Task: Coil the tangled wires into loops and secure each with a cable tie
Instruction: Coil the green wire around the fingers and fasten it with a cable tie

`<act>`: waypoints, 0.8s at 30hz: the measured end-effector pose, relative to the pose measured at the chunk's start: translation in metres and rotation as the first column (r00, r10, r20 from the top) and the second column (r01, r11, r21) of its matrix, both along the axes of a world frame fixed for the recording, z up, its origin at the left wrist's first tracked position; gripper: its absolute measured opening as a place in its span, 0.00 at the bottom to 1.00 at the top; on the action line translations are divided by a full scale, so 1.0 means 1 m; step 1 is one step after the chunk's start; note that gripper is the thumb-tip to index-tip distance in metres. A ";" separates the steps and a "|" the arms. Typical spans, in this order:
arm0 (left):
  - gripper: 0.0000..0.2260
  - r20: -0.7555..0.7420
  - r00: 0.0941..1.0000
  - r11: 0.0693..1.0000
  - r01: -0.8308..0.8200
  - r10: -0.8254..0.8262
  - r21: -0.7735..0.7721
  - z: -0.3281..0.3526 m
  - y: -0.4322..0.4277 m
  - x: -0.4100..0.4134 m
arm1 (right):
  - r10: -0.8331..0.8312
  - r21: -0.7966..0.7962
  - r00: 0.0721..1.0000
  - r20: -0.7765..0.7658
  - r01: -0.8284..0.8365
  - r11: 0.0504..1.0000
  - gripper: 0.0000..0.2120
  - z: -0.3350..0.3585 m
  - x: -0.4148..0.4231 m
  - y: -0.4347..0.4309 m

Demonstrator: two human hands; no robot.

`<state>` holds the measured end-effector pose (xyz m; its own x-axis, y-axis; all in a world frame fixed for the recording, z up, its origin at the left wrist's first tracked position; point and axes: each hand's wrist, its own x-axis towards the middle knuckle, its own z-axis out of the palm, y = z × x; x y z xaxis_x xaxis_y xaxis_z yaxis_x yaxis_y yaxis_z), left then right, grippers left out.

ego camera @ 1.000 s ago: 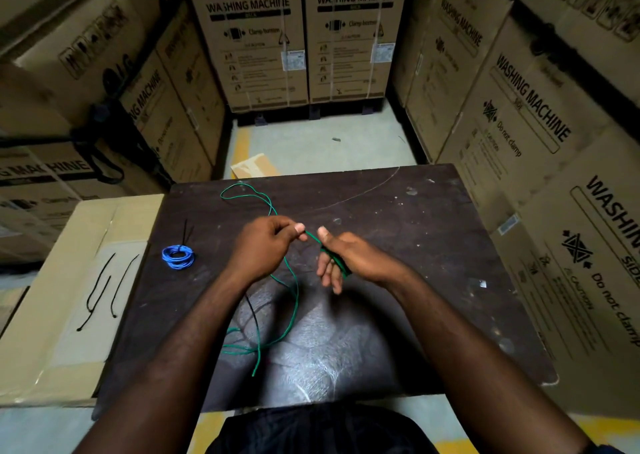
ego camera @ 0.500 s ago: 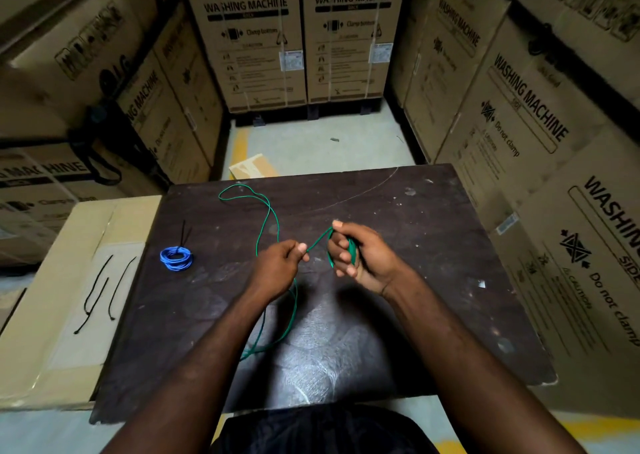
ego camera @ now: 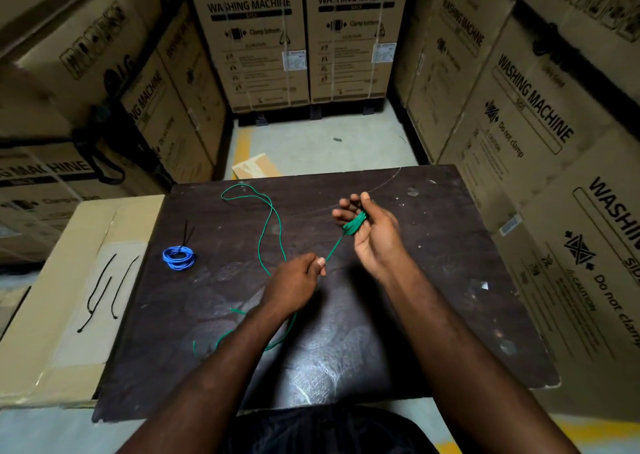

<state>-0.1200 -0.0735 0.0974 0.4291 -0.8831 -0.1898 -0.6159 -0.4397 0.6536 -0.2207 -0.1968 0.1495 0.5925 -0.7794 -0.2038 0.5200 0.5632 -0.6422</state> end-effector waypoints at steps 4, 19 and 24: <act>0.13 0.025 0.974 0.975 0.222 -0.223 0.023 0.006 0.005 -0.011 | -0.093 -0.165 0.989 -0.116 0.073 0.984 0.12 -0.014 0.008 0.001; 0.10 0.221 0.905 0.929 0.370 -0.364 0.017 0.076 0.008 0.010 | -0.001 -0.462 0.815 -0.580 -0.328 0.824 0.14 -0.060 0.005 0.007; 0.10 0.293 0.922 0.965 0.263 -0.253 0.007 0.090 0.002 0.030 | 0.180 -0.448 0.755 -0.631 -0.544 0.709 0.20 -0.058 0.002 0.016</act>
